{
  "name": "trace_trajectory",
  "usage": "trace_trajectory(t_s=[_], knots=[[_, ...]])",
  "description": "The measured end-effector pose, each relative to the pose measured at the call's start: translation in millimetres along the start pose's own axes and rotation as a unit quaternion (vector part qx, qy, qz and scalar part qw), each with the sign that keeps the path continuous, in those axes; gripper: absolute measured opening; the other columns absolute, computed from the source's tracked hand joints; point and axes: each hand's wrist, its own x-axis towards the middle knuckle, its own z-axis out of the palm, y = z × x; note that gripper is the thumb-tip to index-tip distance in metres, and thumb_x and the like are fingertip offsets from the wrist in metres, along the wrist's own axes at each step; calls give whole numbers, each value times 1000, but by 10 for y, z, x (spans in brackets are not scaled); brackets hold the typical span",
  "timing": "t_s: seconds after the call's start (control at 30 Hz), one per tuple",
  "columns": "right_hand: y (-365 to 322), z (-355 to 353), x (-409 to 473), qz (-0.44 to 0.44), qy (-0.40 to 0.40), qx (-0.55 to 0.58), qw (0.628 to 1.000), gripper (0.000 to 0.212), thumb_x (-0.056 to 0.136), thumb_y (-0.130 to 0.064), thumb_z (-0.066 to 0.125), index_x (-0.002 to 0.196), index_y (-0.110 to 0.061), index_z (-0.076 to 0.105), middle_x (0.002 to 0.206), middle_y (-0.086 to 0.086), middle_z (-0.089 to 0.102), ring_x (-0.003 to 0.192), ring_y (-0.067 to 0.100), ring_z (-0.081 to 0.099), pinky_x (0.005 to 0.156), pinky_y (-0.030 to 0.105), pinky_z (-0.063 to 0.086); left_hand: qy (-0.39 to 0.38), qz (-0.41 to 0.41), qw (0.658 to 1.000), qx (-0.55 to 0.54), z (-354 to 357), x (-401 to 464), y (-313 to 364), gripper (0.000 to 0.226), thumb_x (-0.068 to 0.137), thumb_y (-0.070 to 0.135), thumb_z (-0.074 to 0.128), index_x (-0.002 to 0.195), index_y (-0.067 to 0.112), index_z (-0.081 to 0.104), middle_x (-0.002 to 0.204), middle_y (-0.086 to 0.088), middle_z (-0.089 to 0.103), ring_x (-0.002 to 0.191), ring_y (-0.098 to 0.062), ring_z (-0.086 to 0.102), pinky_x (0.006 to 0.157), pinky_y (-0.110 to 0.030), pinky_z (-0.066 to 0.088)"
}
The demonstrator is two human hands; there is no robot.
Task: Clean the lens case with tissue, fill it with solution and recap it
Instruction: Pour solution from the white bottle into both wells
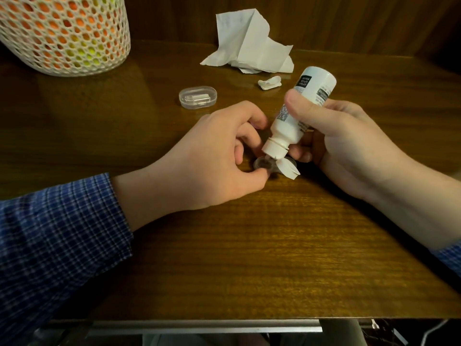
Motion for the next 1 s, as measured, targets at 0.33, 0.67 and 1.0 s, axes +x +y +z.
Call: trace_trajectory(t_s=[0.33, 0.67, 1.0], knots=[[-5, 3, -10, -1, -3, -4, 1000, 23, 93, -39, 66, 85, -18, 71, 77, 1, 73, 55, 11, 56, 50, 22, 40, 3, -2, 1000, 1, 6, 4, 9, 60, 75, 23, 86, 128, 22, 57, 94, 10, 71, 73, -16, 66, 63, -29, 59], [-35, 5, -16, 9, -8, 7, 1000, 24, 93, -40, 64, 88, -17, 70, 77, -2, 74, 55, 11, 54, 52, 24, 39, 0, -17, 1000, 0, 0, 7, 26, 63, 75, 23, 87, 130, 23, 56, 96, 12, 70, 74, -16, 67, 66, -29, 60], [-25, -1, -20, 0, -18, -2, 1000, 25, 87, -42, 66, 85, -17, 71, 76, 2, 71, 55, 12, 54, 51, 23, 39, -1, -7, 1000, 2, -6, 9, 22, 62, 75, 23, 87, 130, 22, 56, 95, 11, 70, 74, -16, 66, 64, -27, 59]])
